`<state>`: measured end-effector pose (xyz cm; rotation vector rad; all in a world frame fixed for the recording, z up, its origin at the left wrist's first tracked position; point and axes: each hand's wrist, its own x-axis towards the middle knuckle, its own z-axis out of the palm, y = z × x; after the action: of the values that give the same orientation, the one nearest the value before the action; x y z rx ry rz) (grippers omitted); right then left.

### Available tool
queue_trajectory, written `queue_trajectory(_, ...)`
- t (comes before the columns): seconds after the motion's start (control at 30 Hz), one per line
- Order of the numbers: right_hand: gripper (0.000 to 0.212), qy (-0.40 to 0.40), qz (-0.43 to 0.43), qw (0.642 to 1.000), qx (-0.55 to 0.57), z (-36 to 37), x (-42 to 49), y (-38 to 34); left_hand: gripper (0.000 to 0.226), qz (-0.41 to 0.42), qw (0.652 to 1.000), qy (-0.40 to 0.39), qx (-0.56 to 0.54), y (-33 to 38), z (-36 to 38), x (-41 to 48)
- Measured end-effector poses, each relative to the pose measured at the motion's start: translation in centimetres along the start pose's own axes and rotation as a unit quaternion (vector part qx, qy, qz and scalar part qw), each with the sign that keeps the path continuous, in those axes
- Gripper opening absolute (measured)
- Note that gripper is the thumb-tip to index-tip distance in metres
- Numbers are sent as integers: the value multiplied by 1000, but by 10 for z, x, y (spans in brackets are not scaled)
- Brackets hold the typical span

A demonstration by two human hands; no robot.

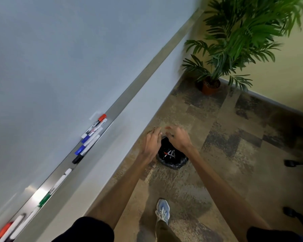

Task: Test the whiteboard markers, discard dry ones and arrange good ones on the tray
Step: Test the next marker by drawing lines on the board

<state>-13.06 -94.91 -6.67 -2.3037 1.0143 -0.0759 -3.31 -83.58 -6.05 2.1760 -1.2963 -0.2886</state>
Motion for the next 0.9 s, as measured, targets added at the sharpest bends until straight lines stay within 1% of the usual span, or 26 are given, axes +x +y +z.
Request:
queue_trajectory(0.07, 32, 11, -2, 1000, 6, 2, -9, -14, 31, -5, 1000, 13, 12, -1, -14, -10)
queue_trajectory(0.13, 30, 23, -14, 1000, 16, 4, -19, -31, 32, -20, 999, 25, 17, -3, -30, -23)
queue_trajectory(0.33, 25, 44, -81, 995, 46, 16, -55, -96, 31, -49, 995, 85, 16, -21, -85, -76)
queue_trajectory(0.43, 26, 43, -109, 991, 66, 31, -73, -135, 33, -85, 989, 118, 14, -34, -117, -106)
queue_trajectory(0.6, 27, 21, -151, 985, 86, 60, -103, -207, 40, -156, 974, 161, 16, -62, -170, -162)
queue_trajectory(0.73, 27, 4, -199, 976, 92, 86, -125, -258, 31, -170, 959, 218, 62, -92, -208, -209)
queue_trajectory(0.9, 20, -42, -260, 959, 109, 122, -148, -317, 27, -233, 934, 238, 126, -136, -246, -266)
